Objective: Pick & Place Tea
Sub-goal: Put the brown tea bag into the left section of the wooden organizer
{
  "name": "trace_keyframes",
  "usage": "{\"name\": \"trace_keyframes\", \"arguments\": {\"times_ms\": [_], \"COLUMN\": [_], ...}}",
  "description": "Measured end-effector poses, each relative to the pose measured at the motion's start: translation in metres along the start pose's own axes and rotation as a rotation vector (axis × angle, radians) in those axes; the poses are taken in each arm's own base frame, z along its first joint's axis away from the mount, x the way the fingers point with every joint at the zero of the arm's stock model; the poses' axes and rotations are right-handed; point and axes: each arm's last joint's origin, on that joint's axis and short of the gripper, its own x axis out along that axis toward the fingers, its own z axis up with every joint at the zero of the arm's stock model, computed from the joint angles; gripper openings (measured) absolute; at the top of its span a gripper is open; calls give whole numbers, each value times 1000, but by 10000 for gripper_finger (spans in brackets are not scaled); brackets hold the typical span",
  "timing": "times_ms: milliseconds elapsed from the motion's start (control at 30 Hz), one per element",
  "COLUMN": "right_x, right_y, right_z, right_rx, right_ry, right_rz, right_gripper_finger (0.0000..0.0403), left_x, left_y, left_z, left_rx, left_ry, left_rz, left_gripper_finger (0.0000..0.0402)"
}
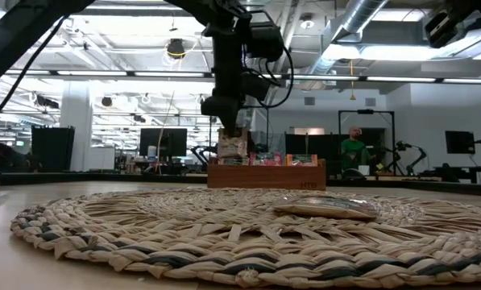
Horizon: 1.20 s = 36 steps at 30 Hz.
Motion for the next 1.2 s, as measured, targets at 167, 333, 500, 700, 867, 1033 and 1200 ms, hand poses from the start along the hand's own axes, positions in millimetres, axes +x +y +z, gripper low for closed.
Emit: {"name": "trace_keyframes", "arguments": {"times_ms": [167, 333, 500, 700, 867, 1033, 1200], "right_x": [0, 0, 0, 0, 0, 0, 0], "right_y": [0, 0, 0, 0, 0, 0, 0], "right_z": [0, 0, 0, 0, 0, 0, 0], "right_rx": [0, 0, 0, 0, 0, 0, 0], "right_ry": [0, 0, 0, 0, 0, 1, 2], "right_rz": [0, 0, 0, 0, 0, 0, 0], "right_gripper_finger": [82, 82, 82, 82, 82, 82, 82], "left_x": [1, 2, 7, 14, 14, 29, 37], "left_y": [-1, -1, 5, 15, 14, 7, 3], "left_z": [1, 3, -1, -8, -7, -1, 0], "left_rx": [0, -12, -43, -78, -93, -83, -46], "left_ry": [-11, -45, -36, -15, -33, -12, 36], "left_rz": [-17, -49, -50, -51, -71, -67, -38], "left_gripper_finger": [0, 0, 0, 0, 0, 0, 0]}}
